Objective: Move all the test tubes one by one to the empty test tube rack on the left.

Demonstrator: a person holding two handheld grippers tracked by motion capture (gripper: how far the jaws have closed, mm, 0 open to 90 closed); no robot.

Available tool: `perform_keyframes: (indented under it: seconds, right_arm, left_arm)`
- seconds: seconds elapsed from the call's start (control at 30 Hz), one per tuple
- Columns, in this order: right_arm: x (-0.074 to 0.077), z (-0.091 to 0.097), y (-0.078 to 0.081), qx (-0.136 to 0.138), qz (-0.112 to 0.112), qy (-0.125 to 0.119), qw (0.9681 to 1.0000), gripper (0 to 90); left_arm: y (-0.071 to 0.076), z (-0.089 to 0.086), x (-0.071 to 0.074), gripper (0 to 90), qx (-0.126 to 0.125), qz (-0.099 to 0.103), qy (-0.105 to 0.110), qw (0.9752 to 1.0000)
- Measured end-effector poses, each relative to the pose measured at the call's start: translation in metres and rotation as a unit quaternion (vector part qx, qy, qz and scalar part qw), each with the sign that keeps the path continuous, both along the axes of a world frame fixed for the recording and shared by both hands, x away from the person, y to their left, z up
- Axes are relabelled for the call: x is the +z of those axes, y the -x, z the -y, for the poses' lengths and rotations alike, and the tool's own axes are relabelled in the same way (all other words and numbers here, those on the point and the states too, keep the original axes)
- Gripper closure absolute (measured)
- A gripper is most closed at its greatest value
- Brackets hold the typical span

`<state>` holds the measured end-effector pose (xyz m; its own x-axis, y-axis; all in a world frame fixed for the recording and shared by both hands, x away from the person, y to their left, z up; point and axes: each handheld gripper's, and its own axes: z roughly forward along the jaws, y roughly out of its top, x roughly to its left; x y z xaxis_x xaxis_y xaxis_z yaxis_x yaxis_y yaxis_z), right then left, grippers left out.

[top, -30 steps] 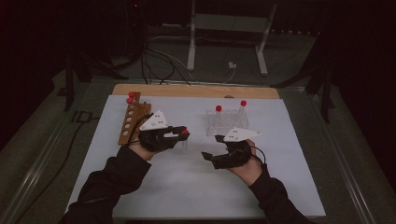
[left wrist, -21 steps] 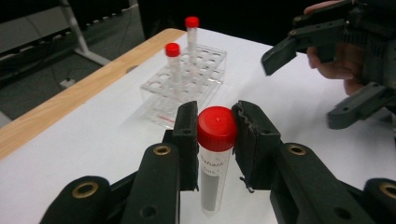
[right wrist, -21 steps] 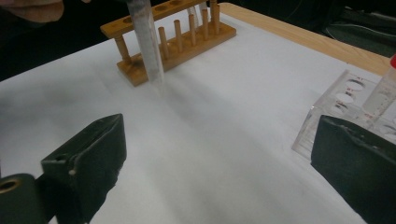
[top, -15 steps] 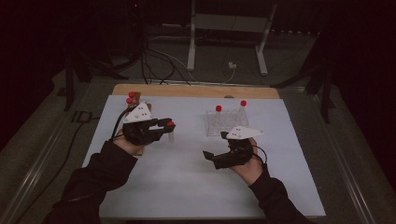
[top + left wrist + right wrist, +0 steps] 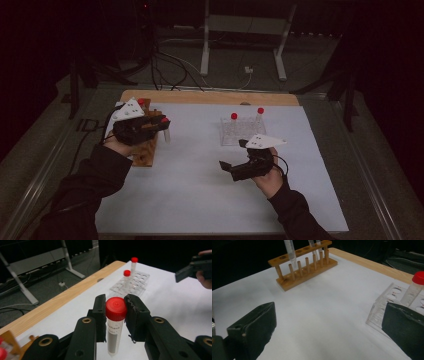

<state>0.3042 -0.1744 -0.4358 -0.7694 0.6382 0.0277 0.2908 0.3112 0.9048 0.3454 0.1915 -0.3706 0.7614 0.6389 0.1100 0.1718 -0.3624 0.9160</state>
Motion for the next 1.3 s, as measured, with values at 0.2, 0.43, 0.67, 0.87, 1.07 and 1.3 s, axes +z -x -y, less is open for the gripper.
perform_keyframes:
  seconds: [0.2, 0.43, 0.67, 0.87, 1.07, 1.3]
  right_arm:
    - [0.001, 0.002, 0.000, 0.000, 0.002, -0.003, 1.0000, 0.0]
    - [0.002, 0.003, 0.000, -0.001, 0.004, -0.003, 1.0000, 0.0]
    - [0.002, 0.002, 0.000, 0.002, 0.004, -0.002, 1.0000, 0.0]
    - [0.003, 0.003, 0.000, 0.002, 0.004, -0.006, 1.0000, 0.0]
    - [0.002, 0.004, -0.001, 0.004, 0.004, -0.007, 1.0000, 0.0]
    - [0.002, 0.004, 0.000, 0.006, 0.003, -0.008, 0.9999, 0.0]
  left_arm:
    - [-0.005, -0.017, 0.004, 72.0, 0.032, 0.006, 0.007, 0.9995]
    - [-0.014, -0.038, 0.009, 72.1, 0.077, 0.013, 0.018, 0.9968]
    - [-0.027, -0.050, 0.006, 72.0, 0.127, 0.021, 0.025, 0.9914]
    - [-0.040, -0.057, 0.002, 72.0, 0.166, 0.031, 0.035, 0.9849]
    - [-0.052, -0.059, -0.010, 72.0, 0.194, 0.031, 0.034, 0.9799]
    - [-0.061, -0.059, -0.028, 72.0, 0.220, 0.036, 0.032, 0.9743]
